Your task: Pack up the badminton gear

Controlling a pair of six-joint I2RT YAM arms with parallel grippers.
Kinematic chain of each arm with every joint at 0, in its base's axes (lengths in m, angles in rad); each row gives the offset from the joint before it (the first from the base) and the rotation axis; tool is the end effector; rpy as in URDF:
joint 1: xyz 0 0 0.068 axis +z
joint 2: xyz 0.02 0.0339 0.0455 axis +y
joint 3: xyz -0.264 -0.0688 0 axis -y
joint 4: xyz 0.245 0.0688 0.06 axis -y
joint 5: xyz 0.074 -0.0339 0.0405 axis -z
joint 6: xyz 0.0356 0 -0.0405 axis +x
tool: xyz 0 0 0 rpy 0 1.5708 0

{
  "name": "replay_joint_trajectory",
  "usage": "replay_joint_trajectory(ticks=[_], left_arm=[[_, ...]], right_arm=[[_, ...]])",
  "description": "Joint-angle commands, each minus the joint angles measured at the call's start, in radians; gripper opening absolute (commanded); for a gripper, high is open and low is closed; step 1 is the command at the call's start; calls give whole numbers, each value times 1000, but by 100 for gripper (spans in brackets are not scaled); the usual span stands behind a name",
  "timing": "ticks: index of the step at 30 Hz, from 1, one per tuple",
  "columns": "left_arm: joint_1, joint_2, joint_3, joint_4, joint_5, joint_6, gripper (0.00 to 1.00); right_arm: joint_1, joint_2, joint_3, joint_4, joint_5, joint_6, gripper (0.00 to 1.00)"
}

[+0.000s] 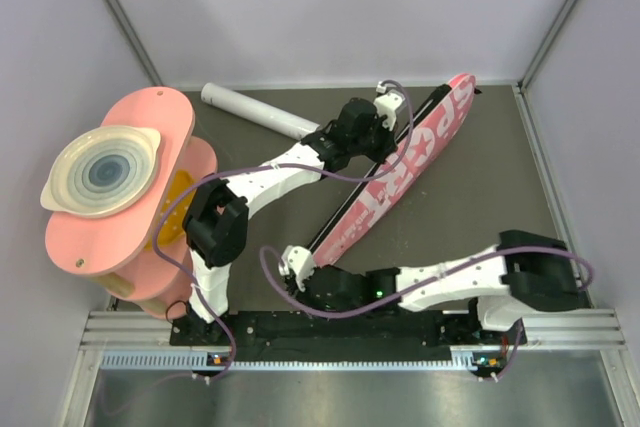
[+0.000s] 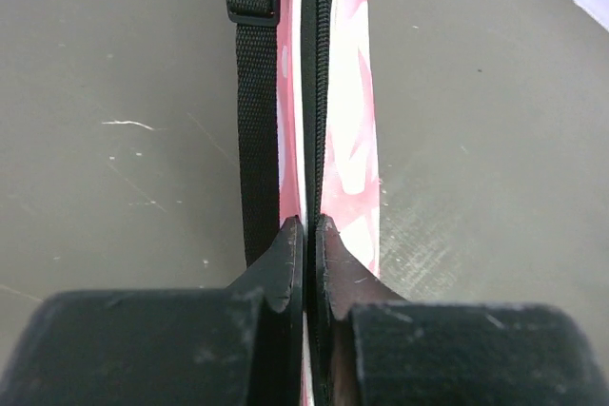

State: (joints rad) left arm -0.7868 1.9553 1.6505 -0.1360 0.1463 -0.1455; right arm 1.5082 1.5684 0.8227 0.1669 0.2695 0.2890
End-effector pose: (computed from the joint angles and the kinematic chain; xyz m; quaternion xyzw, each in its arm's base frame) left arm 0.3279 -0.3361 0.2953 0.3026 0.7871 -0.2951 0.4493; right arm 0.0301 0.3295 0.1961 -0.4466 0.7511 0.2954 0.3861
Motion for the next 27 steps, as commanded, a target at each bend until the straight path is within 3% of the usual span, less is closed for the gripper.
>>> replay_joint_trajectory(ticks=[1,3,5,9,13,17,18,20,21,24,27], left_arm=[[12,-78,19,72,-97,86,0],[11,-108,-11,44,-123,115,0],[11,-137,-37,20,-169,136,0],[12,-173,-61,-31,-220,213,0],[6,-208,-89,-57,-293,264,0],[-25,-226,-104,-70,-399,323,0],[-32,-223,-103,-70,-453,334,0],[-55,-202,-92,-71,-508,371,0],[-61,-193,-87,-73,-552,383,0],[-94,-145,-63,-79,-617,408,0],[-132,-104,-41,-79,-662,397,0]], right_arm=[[58,-317,-74,49,66,-22,49],[55,-396,-118,34,141,-34,63],[56,-509,-174,-25,197,-28,71],[34,-686,-272,-118,325,7,78],[-107,-875,-365,-225,309,110,81],[-335,-1054,-387,-374,301,202,86],[-382,-1085,-384,-403,280,216,93],[-523,-1110,-366,-492,190,254,94],[-684,-1095,-347,-530,69,265,94],[-975,-998,-289,-604,-225,265,90],[-1075,-961,-275,-606,-331,246,90]])
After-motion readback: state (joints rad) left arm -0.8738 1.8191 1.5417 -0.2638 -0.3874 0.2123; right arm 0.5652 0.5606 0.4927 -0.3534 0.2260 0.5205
